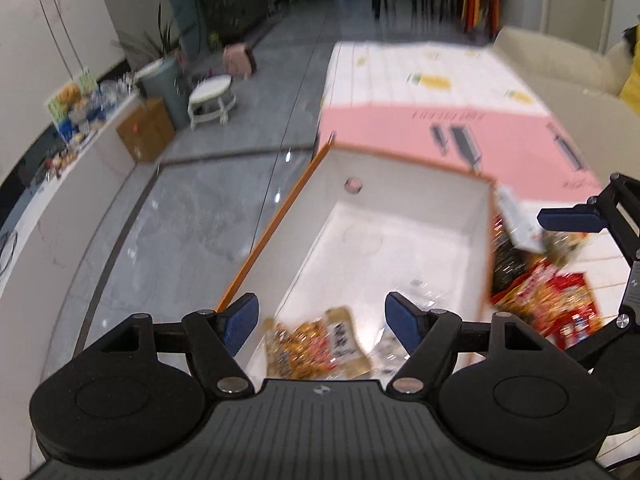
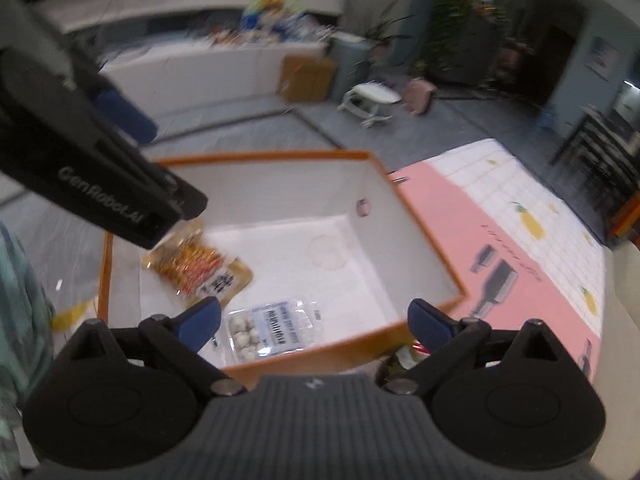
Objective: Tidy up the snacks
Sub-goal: 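Withdraw both tools from the box back toward the snack pile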
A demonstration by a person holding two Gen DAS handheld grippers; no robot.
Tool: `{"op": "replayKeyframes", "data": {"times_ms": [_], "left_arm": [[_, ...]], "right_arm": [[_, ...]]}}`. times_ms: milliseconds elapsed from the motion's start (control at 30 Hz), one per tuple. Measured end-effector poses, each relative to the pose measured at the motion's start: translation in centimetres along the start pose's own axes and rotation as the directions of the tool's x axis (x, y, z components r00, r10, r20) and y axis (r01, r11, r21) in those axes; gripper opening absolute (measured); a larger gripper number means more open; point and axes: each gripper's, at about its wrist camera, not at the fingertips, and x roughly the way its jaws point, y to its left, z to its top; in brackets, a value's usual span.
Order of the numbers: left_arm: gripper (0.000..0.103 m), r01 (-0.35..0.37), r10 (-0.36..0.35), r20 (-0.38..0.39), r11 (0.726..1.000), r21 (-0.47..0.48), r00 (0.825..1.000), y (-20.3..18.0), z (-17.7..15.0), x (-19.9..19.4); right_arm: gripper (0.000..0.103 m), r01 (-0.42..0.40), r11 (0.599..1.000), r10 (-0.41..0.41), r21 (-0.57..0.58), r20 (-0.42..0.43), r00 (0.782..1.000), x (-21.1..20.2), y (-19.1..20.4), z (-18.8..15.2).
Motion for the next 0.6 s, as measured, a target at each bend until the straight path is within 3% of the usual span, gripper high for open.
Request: {"op": "replayKeyframes", "data": {"times_ms": [333, 600], "left_arm": [[0.085, 0.087, -0.084, 0.156, 0.996, -0.009, 0.984, -4.8, -1.0, -5.1], [0.085, 0.197, -0.195, 0.166, 0.980, 0.005, 0.967, -9.4, -2.9, -5.5]], "right_arm": [[0.097, 0.058, 0.968, -0.100, 0.245, 0.161, 0.982, -8.1, -2.0, -4.5], [0.097, 0.120, 0.930, -0.183, 0.347, 0.155, 0.971, -11.3, -2.5, -10.3]]}}
